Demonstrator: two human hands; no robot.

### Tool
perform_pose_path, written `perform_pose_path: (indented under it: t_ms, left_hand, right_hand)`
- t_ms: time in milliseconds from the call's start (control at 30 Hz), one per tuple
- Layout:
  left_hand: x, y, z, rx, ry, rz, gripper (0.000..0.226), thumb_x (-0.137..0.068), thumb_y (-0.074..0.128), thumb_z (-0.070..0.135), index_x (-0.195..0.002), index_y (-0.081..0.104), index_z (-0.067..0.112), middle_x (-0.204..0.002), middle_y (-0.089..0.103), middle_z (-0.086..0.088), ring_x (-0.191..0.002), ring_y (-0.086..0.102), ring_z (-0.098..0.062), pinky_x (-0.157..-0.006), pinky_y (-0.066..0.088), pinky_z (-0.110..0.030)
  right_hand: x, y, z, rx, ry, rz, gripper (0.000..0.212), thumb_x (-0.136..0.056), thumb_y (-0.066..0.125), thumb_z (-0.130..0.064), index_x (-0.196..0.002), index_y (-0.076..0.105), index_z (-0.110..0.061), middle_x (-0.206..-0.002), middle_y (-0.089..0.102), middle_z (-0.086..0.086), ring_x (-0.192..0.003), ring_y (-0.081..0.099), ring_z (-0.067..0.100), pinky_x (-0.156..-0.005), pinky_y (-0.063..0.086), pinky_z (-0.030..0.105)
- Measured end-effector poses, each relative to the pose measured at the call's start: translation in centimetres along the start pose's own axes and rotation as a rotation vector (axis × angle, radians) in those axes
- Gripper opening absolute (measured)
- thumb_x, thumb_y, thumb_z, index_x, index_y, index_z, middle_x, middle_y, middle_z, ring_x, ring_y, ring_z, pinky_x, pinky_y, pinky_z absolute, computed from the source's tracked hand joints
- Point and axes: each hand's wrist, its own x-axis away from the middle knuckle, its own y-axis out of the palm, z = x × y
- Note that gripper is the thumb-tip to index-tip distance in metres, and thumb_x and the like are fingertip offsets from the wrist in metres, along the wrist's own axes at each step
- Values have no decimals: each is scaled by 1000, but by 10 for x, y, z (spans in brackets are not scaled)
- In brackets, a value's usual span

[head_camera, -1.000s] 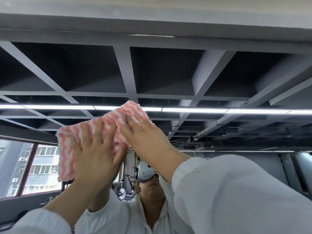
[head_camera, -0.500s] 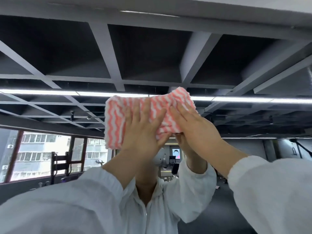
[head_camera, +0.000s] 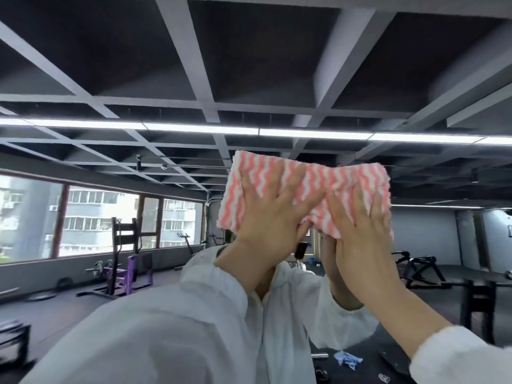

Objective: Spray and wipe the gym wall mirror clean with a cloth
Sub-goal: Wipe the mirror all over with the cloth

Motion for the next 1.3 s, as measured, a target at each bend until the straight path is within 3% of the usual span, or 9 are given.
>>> perform_pose_path:
  t_ms: [133, 267, 467, 600, 667, 800, 933, 1133, 1300]
  left_hand:
    - [35, 8, -48, 24, -91, 38, 57, -89, 22, 49, -143, 32, 38, -154, 27, -8, -141, 18, -39, -100, -3, -73]
    - [89, 20, -96, 40, -154, 70, 55, -90, 27, 46, -144, 24, 36, -154, 28, -6, -140, 14, -38, -98, 5, -75]
    - [170, 30, -134, 71, -252, 47, 59, -89, 29, 45, -146, 19, 36, -156, 17, 1, -143, 5, -38, -98, 2, -79]
    - [230, 34, -131, 156, -420, -4, 58, -90, 27, 44, -147, 20, 35, -155, 22, -2, -142, 1, -44, -93, 3, -81]
    - [254, 34, -119, 187, -475, -43, 58, -88, 29, 39, -145, 24, 30, -153, 25, -7, -141, 0, -44, -92, 5, -81]
    - [262, 35, -96, 207, -490, -91, 58, -85, 33, 42, -141, 31, 28, -152, 27, -10, -137, 9, -51, -92, 10, -81]
    - [233, 36, -56, 233, -409, -33, 61, -87, 34, 50, -145, 27, 33, -155, 17, -5, -138, 1, -48, -104, -12, -65]
    - [169, 32, 26, 265, -246, -48, 63, -86, 34, 53, -146, 23, 36, -156, 17, -4, -141, -5, -46, -104, -11, -67]
    - [144, 27, 80, 270, -107, -69, 60, -85, 36, 51, -143, 28, 36, -153, 22, -2, -137, 12, -46, -103, -8, -68]
  right_hand:
    - [-5, 33, -51, 2, -61, 70, 85, -71, 67, 3, -143, 31, -23, -150, 30, 24, -137, 17, 50, -107, 18, 64]
    - [2, 45, -121, -41, -134, 92, 59, -80, 38, -14, -139, 46, -22, -146, 38, 21, -133, 27, 51, -103, 19, 60]
    - [38, 61, -199, -121, -205, 14, 61, -79, 33, -15, -136, 51, -25, -146, 42, 11, -135, 33, 42, -109, 25, 55]
    - [73, 69, -226, -174, -317, -63, 60, -80, 30, -14, -138, 39, -26, -150, 26, 3, -145, 10, 28, -116, 11, 45]
    - [89, 69, -229, -161, -396, -108, 58, -80, 33, -15, -136, 45, -25, -148, 36, 1, -140, 25, 30, -111, 21, 45]
    - [94, 57, -204, -40, -573, -139, 58, -79, 33, -16, -132, 54, -21, -141, 49, 0, -134, 35, 29, -112, 30, 42]
    - [94, 40, -147, -28, -534, -105, 55, -77, 34, -10, -131, 41, -18, -138, 52, 5, -131, 42, 33, -99, 44, 49]
    - [119, 10, -43, 47, -358, -186, 101, -50, 89, -2, -135, 38, -18, -143, 33, 6, -131, 29, 34, -93, 41, 56]
    - [150, -4, 5, 29, -239, -164, 79, -70, 48, -8, -143, 20, -21, -144, 30, 12, -131, 25, 38, -97, 39, 59]
